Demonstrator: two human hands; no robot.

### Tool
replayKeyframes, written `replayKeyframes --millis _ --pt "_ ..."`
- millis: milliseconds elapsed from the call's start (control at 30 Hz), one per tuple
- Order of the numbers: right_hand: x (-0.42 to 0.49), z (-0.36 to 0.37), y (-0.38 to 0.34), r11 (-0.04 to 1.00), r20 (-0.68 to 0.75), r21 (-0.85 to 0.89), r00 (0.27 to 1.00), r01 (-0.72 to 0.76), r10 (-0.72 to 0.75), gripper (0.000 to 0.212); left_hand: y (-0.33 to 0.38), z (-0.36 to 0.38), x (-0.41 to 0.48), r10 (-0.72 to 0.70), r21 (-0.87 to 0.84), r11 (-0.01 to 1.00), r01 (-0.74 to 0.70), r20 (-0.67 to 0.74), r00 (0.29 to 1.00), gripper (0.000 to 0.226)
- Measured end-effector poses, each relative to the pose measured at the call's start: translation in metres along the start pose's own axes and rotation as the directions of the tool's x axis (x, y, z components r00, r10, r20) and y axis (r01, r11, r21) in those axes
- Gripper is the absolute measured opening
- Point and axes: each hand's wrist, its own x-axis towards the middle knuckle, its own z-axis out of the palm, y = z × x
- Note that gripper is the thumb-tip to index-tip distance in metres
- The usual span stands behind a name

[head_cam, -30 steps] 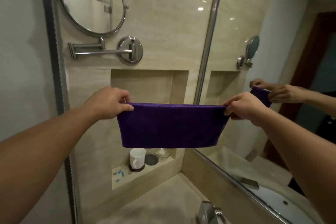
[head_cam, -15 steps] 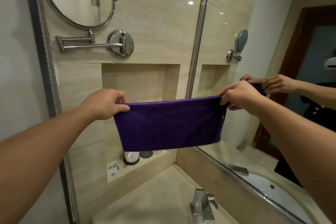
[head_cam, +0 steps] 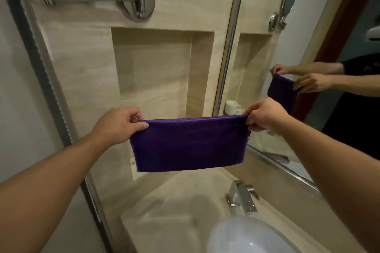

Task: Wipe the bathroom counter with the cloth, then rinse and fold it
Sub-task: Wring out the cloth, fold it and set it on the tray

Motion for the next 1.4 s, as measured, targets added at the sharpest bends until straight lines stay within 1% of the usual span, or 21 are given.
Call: replayKeyframes --millis 100,200,300,433,567,733,800,833,867,900,933,967,1000,1033,1067,1133,1167,1200,1233,1300,1400 --pt "0.008 0.045 0.024 0.998 -0.047 0.012 0.997 -0.068 0.068 0.019 -0.018 0.008 0.000 0.051 -0.016 0.999 -0.051 0.006 0.999 0.012" --pt "0.009 0.097 0.053 0.991 -0.086 0.046 0.988 -0.122 0.126 0.013 -0.031 0.018 0.001 0.130 -0.031 0.991 -0.129 0.047 0.990 0.010" --pt "0.010 0.147 0.086 0.972 -0.041 0.092 0.975 -0.214 0.219 0.013 -0.049 0.034 0.001 0.177 0.035 0.983 -0.182 0.107 0.978 0.013" --pt "0.021 0.194 0.123 0.937 0.056 0.188 0.955 -0.295 0.290 0.016 -0.066 0.052 0.006 0.130 0.025 0.990 -0.137 0.186 0.974 0.018" --pt "0.043 0.220 0.133 0.881 0.111 0.325 0.939 -0.343 0.325 0.022 -0.069 0.068 0.010 0.120 -0.001 0.993 -0.122 0.175 0.977 0.016" --pt "0.079 0.251 0.141 0.762 0.163 0.554 0.941 -0.335 0.295 0.028 -0.063 0.089 0.018 0.189 -0.022 0.982 -0.187 0.080 0.979 0.010" --pt "0.084 0.269 0.157 0.787 0.180 0.517 0.942 -0.337 0.285 0.029 -0.059 0.099 0.021 0.238 0.014 0.971 -0.240 0.094 0.967 0.006" --pt "0.084 0.279 0.168 0.840 0.193 0.425 0.940 -0.339 0.282 0.027 -0.057 0.107 0.021 0.270 0.040 0.960 -0.276 0.118 0.956 0.012" --pt "0.079 0.288 0.176 0.899 0.215 0.284 0.936 -0.332 0.278 0.024 -0.055 0.116 0.020 0.309 0.065 0.944 -0.322 0.153 0.939 0.018" --pt "0.072 0.294 0.185 0.944 0.259 0.122 0.928 -0.307 0.268 0.026 -0.053 0.128 0.019 0.340 0.097 0.926 -0.365 0.206 0.918 0.021" --pt "0.063 0.300 0.192 0.965 0.304 -0.019 0.918 -0.261 0.254 0.037 -0.051 0.143 0.016 0.357 0.133 0.905 -0.403 0.275 0.893 0.021" --pt "0.053 0.304 0.197 0.977 0.338 -0.088 0.916 -0.196 0.214 0.050 -0.049 0.158 0.013 0.350 0.163 0.890 -0.427 0.357 0.866 0.019" --pt "0.041 0.306 0.197 0.989 0.369 -0.094 0.919 -0.112 0.139 0.060 -0.049 0.175 0.008 0.327 0.173 0.884 -0.434 0.433 0.840 0.017" --pt "0.028 0.307 0.194 0.999 0.393 -0.054 0.919 0.008 0.014 0.068 -0.051 0.189 0.002 0.294 0.175 0.888 -0.425 0.494 0.818 0.017" --pt "0.013 0.309 0.188 0.988 0.427 -0.007 0.894 0.154 -0.136 0.073 -0.054 0.201 -0.004 0.251 0.182 0.897 -0.403 0.541 0.803 0.017" --pt "-0.014 0.316 0.176 0.908 0.495 0.035 0.782 0.417 -0.378 0.084 -0.061 0.219 -0.017 0.192 0.189 0.915 -0.357 0.575 0.795 0.016" --pt "-0.026 0.322 0.171 0.872 0.498 0.047 0.745 0.488 -0.444 0.087 -0.065 0.225 -0.023 0.170 0.185 0.926 -0.331 0.578 0.798 0.014" --pt "-0.036 0.326 0.165 0.860 0.478 0.065 0.740 0.507 -0.473 0.087 -0.067 0.229 -0.028 0.145 0.161 0.944 -0.287 0.579 0.802 0.012" --pt "-0.045 0.331 0.158 0.867 0.435 0.094 0.763 0.490 -0.478 0.083 -0.067 0.231 -0.034 0.120 0.118 0.966 -0.228 0.579 0.806 0.015" --pt "-0.056 0.337 0.146 0.885 0.352 0.131 0.814 0.447 -0.463 0.069 -0.067 0.234 -0.043 0.093 0.027 0.991 -0.131 0.568 0.818 0.030" --pt "-0.064 0.342 0.139 0.890 0.338 0.095 0.827 0.446 -0.450 0.056 -0.069 0.232 -0.055 0.054 -0.039 0.998 -0.039 0.554 0.831 0.038"
